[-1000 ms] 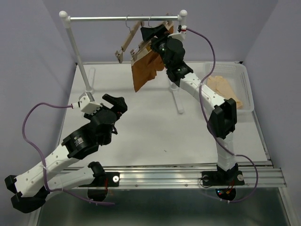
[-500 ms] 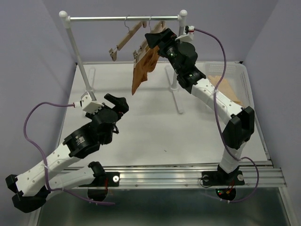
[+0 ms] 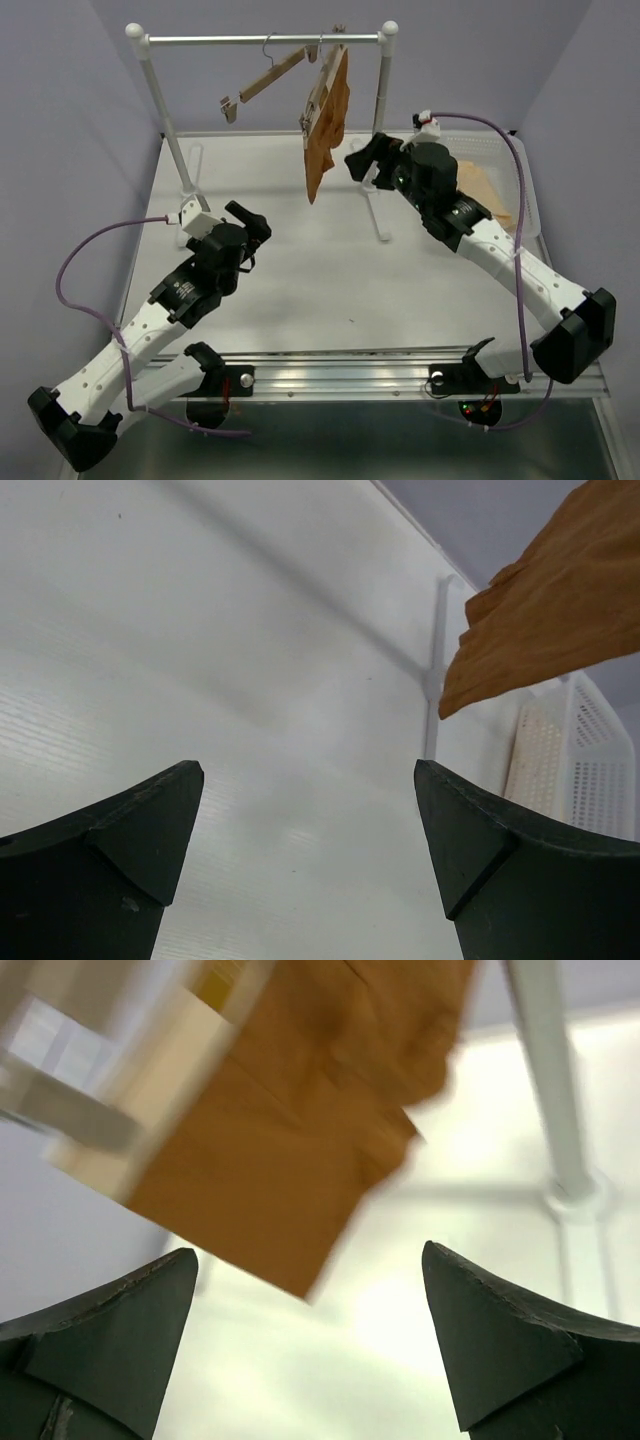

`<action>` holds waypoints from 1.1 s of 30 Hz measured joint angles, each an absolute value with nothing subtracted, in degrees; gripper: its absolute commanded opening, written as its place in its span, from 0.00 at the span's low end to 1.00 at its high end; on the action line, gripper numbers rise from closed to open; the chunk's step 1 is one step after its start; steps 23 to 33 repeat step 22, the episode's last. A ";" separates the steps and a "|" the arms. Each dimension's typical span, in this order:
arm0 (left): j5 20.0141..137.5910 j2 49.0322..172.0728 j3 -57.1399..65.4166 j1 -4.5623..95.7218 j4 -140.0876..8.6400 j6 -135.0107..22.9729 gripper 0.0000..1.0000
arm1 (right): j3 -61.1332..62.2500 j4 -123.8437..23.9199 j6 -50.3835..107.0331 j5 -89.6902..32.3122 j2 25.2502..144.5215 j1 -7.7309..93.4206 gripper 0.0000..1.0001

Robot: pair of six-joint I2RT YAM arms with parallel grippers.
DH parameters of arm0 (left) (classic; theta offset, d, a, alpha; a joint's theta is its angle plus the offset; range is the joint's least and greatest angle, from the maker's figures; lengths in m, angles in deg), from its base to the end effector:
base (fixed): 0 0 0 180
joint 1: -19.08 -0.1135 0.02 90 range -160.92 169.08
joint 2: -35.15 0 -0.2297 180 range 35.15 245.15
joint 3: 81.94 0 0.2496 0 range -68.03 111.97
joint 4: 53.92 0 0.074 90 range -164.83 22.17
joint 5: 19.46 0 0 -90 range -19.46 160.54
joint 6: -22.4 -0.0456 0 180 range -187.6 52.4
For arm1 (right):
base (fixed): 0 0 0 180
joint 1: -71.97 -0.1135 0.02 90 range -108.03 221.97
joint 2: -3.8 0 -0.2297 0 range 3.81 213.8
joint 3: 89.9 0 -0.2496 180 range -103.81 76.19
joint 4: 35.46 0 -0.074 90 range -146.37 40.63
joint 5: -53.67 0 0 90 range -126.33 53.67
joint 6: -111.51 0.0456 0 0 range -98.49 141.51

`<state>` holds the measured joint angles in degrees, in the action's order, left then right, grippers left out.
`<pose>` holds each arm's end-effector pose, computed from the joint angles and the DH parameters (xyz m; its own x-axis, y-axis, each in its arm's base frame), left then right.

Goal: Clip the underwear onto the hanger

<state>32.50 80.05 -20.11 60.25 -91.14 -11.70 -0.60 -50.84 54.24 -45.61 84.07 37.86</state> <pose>0.1684 -0.1100 0.3102 -0.2154 -0.6780 -0.7028 -0.1694 0.7347 -0.6569 0.2899 0.1875 0.3748 -0.2874 0.4498 -0.8456 -0.3150 0.7893 0.5270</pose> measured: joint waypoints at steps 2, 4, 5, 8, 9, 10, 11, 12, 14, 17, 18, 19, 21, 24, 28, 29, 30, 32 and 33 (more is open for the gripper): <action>35.87 80.60 -21.16 56.97 -90.35 -12.75 0.99 | 7.40 -53.31 53.67 -47.05 79.48 37.89 1.00; 37.83 81.38 -21.46 54.98 -89.76 -13.51 0.99 | 14.20 -56.20 53.10 -48.76 76.05 37.89 1.00; 38.60 81.73 -21.51 54.52 -89.59 -13.78 0.99 | 16.36 -57.88 52.82 -49.74 75.03 37.89 1.00; 40.89 82.76 -21.55 53.41 -88.91 -14.63 0.99 | 21.89 -63.02 52.30 -52.86 72.36 37.89 1.00; 41.55 83.00 -21.57 53.01 -88.65 -14.76 0.99 | 23.03 -64.15 52.25 -53.54 71.51 37.89 1.00; 42.25 83.24 -21.68 52.60 -88.30 -14.89 0.99 | 24.51 -64.46 52.30 -54.37 70.44 37.89 1.00; 42.68 83.35 -21.86 52.31 -88.01 -14.96 0.99 | 26.19 -64.72 52.43 -55.01 68.97 37.89 1.00; 43.12 83.40 -22.16 51.90 -87.71 -15.00 0.99 | 27.97 -65.20 52.73 -55.92 67.33 37.89 1.00; 43.69 83.40 -23.04 51.31 -87.42 -14.98 0.99 | 31.92 -65.81 54.35 -57.76 63.66 37.89 1.00; 44.32 83.16 -24.72 50.70 -87.18 -14.80 0.99 | 36.75 -65.99 56.60 -60.06 60.29 37.89 1.00; 44.48 82.89 -25.33 50.43 -87.14 -14.78 0.99 | 38.19 -66.32 57.30 -60.67 59.44 37.89 1.00; 44.59 82.70 -25.66 50.43 -87.27 -14.74 0.99 | 38.96 -66.80 57.89 -61.21 59.14 37.89 1.00; 44.63 81.97 -26.23 50.08 -87.33 -14.63 0.99 | 40.07 -67.17 58.83 -62.44 58.96 37.89 1.00; 44.63 81.73 -26.29 50.08 -87.33 -14.63 0.99 | 40.23 -67.17 59.03 -62.90 58.96 37.89 1.00; 44.63 81.73 -26.29 50.08 -87.33 -14.63 0.99 | 40.23 -67.17 59.03 -62.90 58.96 37.89 1.00; 44.63 81.73 -26.29 50.08 -87.33 -14.63 0.99 | 40.23 -67.17 59.03 -62.90 58.96 37.89 1.00; 44.63 81.73 -26.29 50.08 -87.33 -14.63 0.99 | 40.23 -67.17 59.03 -62.90 58.96 37.89 1.00; 44.63 81.73 -26.29 50.08 -87.33 -14.63 0.99 | 40.23 -67.17 59.03 -62.90 58.96 37.89 1.00; 44.63 81.73 -26.29 50.08 -87.33 -14.63 0.99 | 40.23 -67.17 59.03 -62.90 58.96 37.89 1.00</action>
